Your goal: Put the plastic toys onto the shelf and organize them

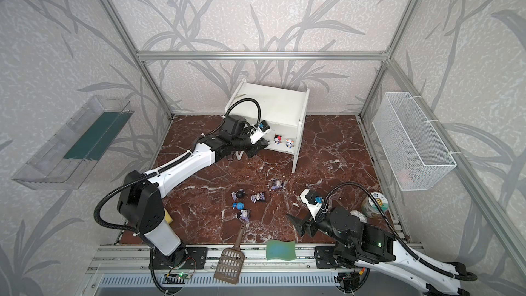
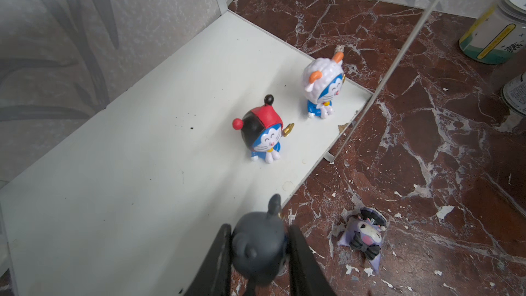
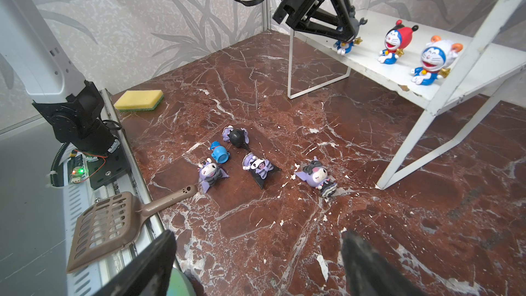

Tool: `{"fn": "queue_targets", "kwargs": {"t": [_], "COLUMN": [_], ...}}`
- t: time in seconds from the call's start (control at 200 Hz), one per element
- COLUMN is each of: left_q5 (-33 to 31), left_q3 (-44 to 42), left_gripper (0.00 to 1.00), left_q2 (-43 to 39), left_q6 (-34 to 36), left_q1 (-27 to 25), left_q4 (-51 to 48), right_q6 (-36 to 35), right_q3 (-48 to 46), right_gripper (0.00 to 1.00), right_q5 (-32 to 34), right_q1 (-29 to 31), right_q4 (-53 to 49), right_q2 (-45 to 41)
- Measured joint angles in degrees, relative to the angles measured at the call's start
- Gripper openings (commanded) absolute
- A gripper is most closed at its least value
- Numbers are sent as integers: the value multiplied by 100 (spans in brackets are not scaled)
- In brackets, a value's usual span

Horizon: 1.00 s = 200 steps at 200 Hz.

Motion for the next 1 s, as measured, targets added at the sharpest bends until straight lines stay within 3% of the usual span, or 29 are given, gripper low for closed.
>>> {"fn": "queue_targets", "kwargs": {"t": [1.0], "left_q5": [-313], "left_q3": [-1300], "left_gripper": [26], "left_q2": [-452], "left_q6": [-431], "left_q1": [22], "left_q4": [1965], "right_q6": [83], "right_q3": [-24], "right_gripper": [90], "right_q5": [-9], "right_q1": [0], "right_q4": [35], "right_q2": [-24]}}
